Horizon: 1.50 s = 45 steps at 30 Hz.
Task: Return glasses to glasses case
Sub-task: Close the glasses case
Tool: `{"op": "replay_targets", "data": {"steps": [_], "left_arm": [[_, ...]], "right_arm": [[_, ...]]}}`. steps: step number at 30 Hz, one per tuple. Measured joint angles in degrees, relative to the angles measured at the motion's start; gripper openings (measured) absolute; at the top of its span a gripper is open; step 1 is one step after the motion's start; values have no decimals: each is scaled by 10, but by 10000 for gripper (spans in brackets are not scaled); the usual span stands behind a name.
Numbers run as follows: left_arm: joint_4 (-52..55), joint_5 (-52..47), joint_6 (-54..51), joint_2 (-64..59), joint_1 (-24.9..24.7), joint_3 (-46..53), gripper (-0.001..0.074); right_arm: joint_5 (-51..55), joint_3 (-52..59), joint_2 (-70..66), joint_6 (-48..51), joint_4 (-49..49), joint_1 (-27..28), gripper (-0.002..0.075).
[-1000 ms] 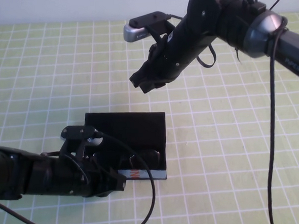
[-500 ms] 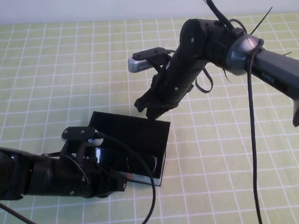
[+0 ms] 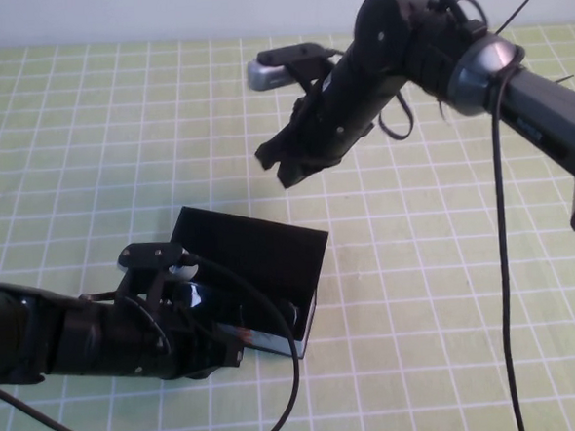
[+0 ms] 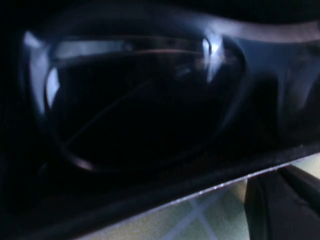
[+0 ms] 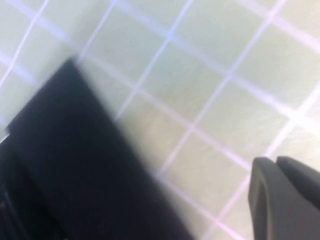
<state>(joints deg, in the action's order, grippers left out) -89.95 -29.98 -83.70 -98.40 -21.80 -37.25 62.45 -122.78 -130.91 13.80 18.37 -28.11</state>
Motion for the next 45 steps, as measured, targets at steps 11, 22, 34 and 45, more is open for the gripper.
{"op": "replay_targets", "data": {"steps": [11,22,34,45], "left_arm": [[0,0,0,0,0,0,-2],[0,1,0,0,0,0,-2],[0,2,0,0,0,0,-2],[0,2,0,0,0,0,-2]], "right_arm": [[55,-6,-49,-18,-5,31,-11],[76,-7,-58,11,69,34,-11],[76,15,-31,33,135,34,-11],[76,19,5,40,173,26,-11]]}}
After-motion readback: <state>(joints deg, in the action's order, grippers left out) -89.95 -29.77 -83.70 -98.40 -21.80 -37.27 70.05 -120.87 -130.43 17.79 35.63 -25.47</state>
